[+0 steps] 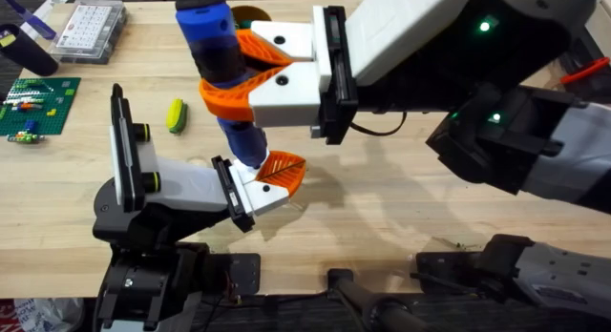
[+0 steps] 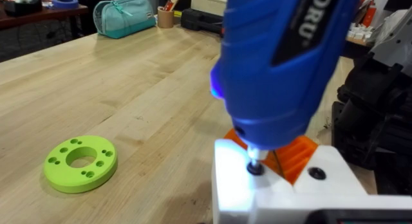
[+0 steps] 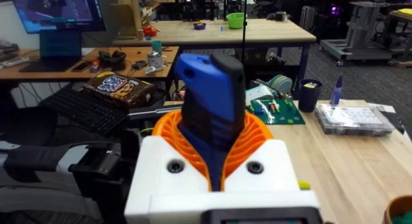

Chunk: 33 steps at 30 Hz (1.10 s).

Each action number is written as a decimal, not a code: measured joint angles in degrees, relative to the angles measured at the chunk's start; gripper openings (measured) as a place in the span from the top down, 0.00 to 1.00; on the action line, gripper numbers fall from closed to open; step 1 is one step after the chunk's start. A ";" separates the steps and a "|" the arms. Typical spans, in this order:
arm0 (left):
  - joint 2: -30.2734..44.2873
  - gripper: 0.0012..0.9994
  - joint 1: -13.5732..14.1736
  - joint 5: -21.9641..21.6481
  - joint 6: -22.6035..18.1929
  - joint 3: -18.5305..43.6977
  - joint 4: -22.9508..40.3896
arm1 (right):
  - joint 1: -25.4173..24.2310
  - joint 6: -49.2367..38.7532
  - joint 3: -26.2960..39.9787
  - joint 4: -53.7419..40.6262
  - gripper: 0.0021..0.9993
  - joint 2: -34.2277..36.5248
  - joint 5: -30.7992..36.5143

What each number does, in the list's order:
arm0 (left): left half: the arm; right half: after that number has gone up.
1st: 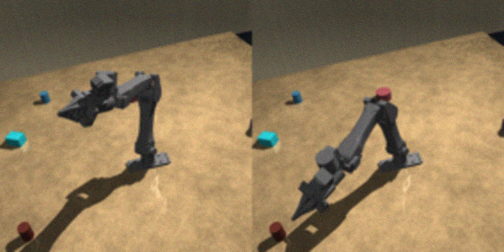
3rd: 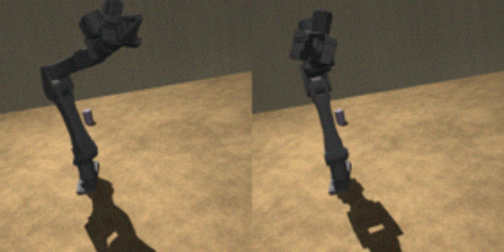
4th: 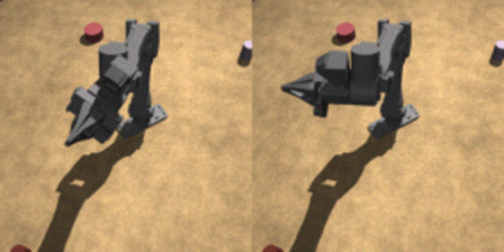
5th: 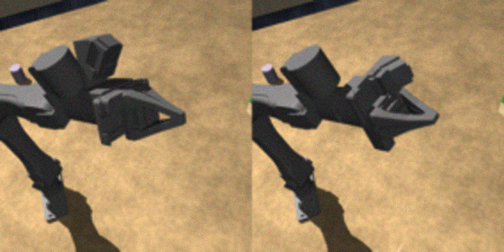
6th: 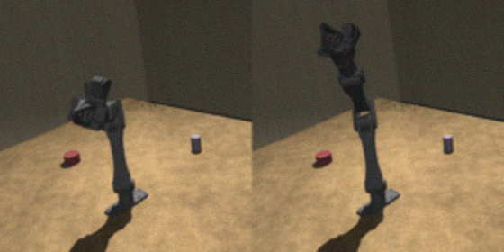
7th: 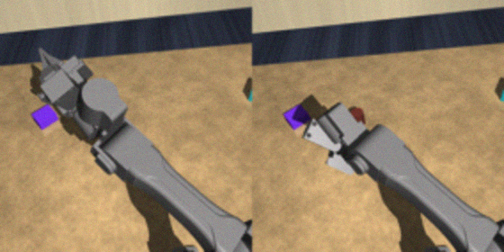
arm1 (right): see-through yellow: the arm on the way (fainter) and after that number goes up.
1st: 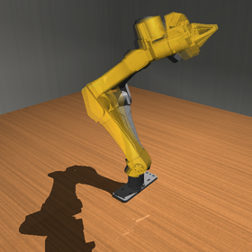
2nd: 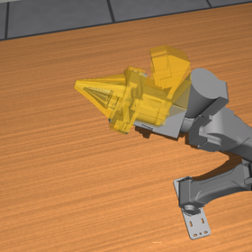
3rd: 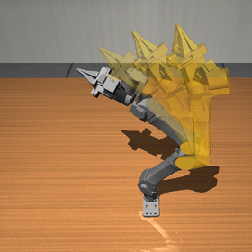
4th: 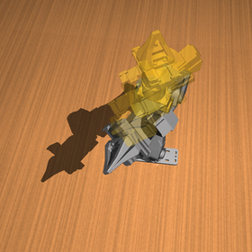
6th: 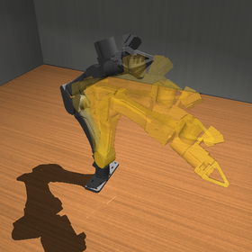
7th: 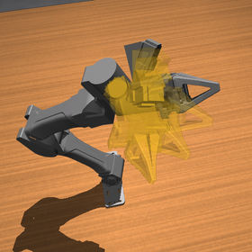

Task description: Pick up the gripper from the table and insert it into the empty holder that is missing its gripper. Then pick up a screw, insert it into the mounting hole, and use the screwdriver to tighten it. Finally, clean up the table by picking up the vegetable and placing it into the bucket.

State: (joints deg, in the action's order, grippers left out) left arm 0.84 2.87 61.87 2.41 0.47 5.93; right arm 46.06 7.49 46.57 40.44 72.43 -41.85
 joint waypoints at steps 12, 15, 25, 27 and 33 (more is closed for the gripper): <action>-0.04 0.99 -0.02 -0.01 0.16 0.00 0.03 | 0.00 0.94 -0.25 2.29 0.95 0.77 -0.06; -0.04 0.99 -0.02 -0.01 0.18 0.00 0.03 | -0.10 1.47 0.72 1.01 0.95 1.16 -0.07; -0.04 0.99 -0.02 0.00 0.18 0.00 0.05 | -1.22 1.07 10.64 -1.67 0.95 1.46 -0.01; -0.04 0.99 -0.02 0.00 0.18 0.00 0.05 | -1.43 1.06 11.37 -1.65 0.95 1.46 -0.01; -0.04 0.99 -0.02 0.00 0.18 0.00 0.05 | -2.75 -4.15 11.83 -8.32 0.95 1.46 -0.02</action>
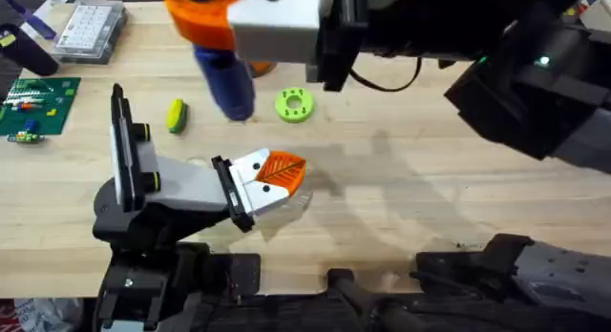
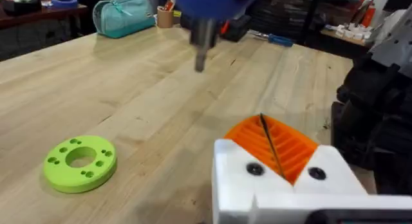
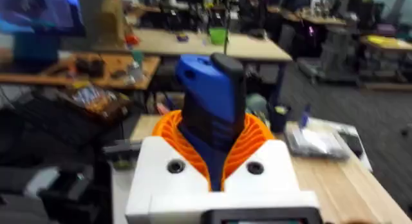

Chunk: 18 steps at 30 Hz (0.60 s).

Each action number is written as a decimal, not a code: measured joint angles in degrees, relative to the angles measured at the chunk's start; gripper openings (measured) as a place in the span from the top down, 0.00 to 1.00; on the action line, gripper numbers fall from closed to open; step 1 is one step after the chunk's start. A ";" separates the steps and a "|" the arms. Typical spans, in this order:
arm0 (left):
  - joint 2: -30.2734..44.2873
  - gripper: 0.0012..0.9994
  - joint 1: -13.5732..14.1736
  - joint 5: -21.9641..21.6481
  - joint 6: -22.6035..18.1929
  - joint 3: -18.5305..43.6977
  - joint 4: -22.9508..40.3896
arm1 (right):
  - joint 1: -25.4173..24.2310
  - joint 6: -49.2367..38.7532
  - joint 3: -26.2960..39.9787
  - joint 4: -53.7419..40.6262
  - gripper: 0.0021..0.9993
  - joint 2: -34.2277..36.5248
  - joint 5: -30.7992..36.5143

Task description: Pick up the gripper from the table and insert it into the empty holder that is missing its gripper. Then pick up a screw, insert it into the mounting hole, and use the screwdriver to tighten it. Finally, clean up the table by picking up the vegetable and placing it into the bucket.

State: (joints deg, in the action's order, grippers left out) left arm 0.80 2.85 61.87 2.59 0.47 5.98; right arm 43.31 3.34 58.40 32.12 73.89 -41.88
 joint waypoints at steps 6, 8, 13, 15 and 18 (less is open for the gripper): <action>0.00 0.99 0.01 0.00 0.00 0.00 0.00 | -3.83 -7.96 2.70 -14.77 0.95 0.00 3.12; 0.00 0.99 0.01 0.00 0.00 0.00 0.00 | -4.72 -11.28 3.39 -18.20 0.95 0.00 6.56; 0.00 0.99 0.00 0.00 0.00 0.00 0.00 | -5.05 -20.43 3.68 -23.08 0.95 0.01 17.71; 0.00 0.99 0.00 0.00 0.00 0.00 0.00 | -5.05 -24.43 3.69 -24.29 0.95 0.09 22.07; 0.00 0.99 0.00 0.00 0.00 0.00 0.00 | -5.07 -30.26 3.82 -24.56 0.95 1.31 27.87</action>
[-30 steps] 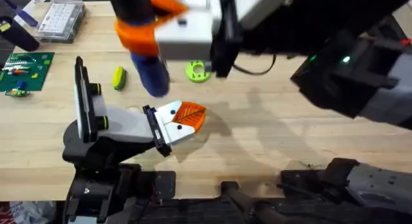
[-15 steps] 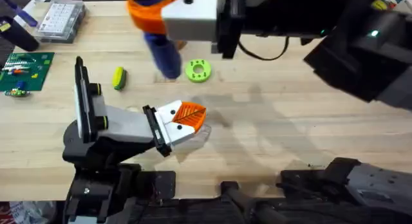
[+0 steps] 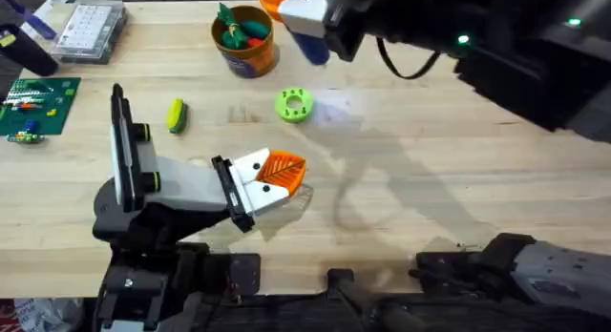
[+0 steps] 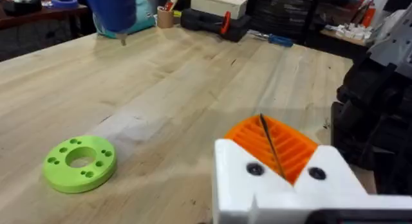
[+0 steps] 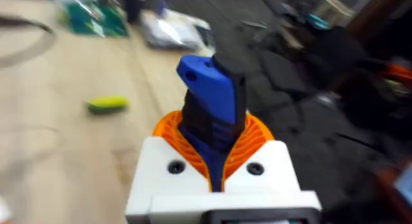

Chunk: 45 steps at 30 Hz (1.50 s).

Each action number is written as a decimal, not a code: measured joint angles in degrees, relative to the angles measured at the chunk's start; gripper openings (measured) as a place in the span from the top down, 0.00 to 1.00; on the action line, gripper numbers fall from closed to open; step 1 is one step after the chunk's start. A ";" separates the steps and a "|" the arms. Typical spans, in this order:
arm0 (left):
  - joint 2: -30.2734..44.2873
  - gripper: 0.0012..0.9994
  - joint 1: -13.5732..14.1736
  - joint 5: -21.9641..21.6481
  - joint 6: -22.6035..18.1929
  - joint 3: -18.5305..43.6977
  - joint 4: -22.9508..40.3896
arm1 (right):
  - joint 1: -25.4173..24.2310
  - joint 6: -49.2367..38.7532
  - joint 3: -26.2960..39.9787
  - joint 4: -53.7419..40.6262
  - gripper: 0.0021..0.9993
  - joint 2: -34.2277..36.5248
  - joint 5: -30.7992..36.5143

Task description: Pick up the gripper from the table and insert it into the empty holder that is missing its gripper. Then pick up a screw, insert it into the mounting hole, and use the screwdriver to tighten it. Finally, clean up the table by picking up the vegetable and placing it into the bucket.

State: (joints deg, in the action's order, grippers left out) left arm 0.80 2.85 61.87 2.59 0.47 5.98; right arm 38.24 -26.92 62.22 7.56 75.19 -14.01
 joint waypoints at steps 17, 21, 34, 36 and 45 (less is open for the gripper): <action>0.00 0.99 0.00 0.00 0.00 0.00 0.00 | -0.95 -31.11 0.43 5.37 0.95 25.98 29.35; 0.00 0.99 0.00 0.00 0.00 0.00 0.00 | -2.69 -32.63 0.43 6.68 0.95 29.92 31.06; 0.00 0.99 0.00 0.00 0.00 0.00 0.00 | -7.60 -34.11 0.65 8.95 0.95 36.66 32.26; 0.00 0.99 0.00 0.00 0.00 0.00 0.00 | -7.79 -34.65 1.03 9.62 0.95 37.69 31.66; 0.00 0.99 0.00 0.00 0.00 0.00 0.00 | -7.82 -36.43 2.03 10.15 0.95 40.42 31.53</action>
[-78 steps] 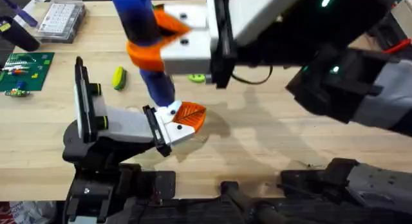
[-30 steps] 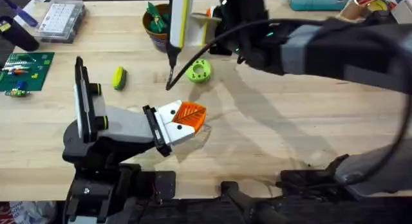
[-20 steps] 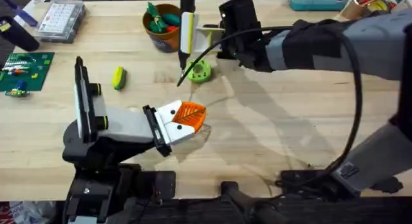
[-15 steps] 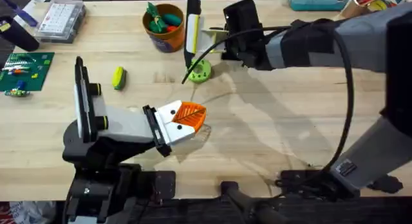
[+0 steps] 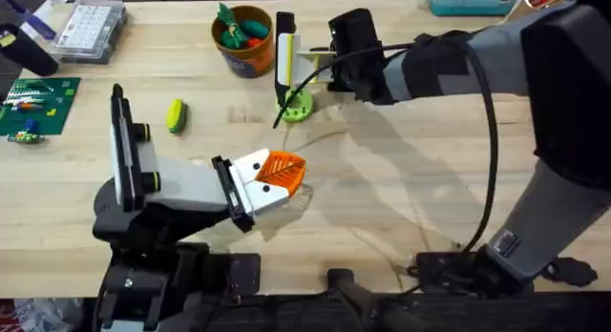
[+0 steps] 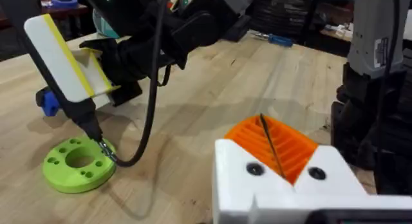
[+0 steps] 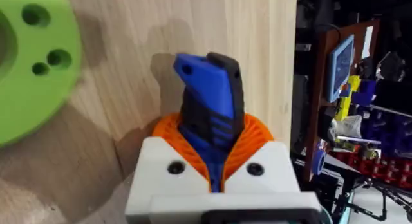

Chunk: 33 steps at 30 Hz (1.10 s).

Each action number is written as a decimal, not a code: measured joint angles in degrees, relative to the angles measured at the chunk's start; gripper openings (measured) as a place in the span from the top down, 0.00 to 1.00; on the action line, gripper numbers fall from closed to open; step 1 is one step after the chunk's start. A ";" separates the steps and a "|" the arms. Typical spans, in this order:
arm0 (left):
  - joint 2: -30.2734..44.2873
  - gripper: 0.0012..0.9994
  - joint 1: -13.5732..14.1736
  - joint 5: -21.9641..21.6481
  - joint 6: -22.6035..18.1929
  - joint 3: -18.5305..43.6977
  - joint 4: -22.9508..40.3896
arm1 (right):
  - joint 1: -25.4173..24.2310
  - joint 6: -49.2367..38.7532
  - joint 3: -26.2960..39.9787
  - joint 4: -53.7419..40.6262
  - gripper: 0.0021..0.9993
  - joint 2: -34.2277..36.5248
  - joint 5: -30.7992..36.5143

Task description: Pick up the gripper from the table and insert it into the empty holder that is missing its gripper. Then pick up a screw, insert it into the mounting hole, and use the screwdriver to tighten it. Finally, clean up the table by picking up the vegetable and placing it into the bucket.

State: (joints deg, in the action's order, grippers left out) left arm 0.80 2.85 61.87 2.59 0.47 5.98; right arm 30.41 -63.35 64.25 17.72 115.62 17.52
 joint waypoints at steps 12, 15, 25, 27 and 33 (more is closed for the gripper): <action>0.00 0.99 0.00 0.00 0.00 0.00 0.00 | -0.01 0.36 0.26 -0.22 0.51 -0.01 0.03; 0.00 0.99 0.00 0.00 0.00 0.00 0.00 | -0.34 0.30 1.07 0.52 0.10 -0.52 0.73; 0.00 0.99 0.00 0.00 0.00 0.00 0.00 | -0.55 2.53 1.36 0.33 0.01 -0.77 1.51; 0.00 0.99 0.00 0.00 0.00 0.00 -0.02 | -0.55 2.91 1.36 0.31 0.01 -0.77 1.69; 0.00 0.99 0.00 0.00 0.00 0.00 0.00 | -0.55 2.93 1.36 0.31 0.01 -0.77 1.73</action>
State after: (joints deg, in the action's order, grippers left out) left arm 0.80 2.85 61.87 2.59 0.47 5.98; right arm 29.87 -60.42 65.60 18.02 114.85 19.25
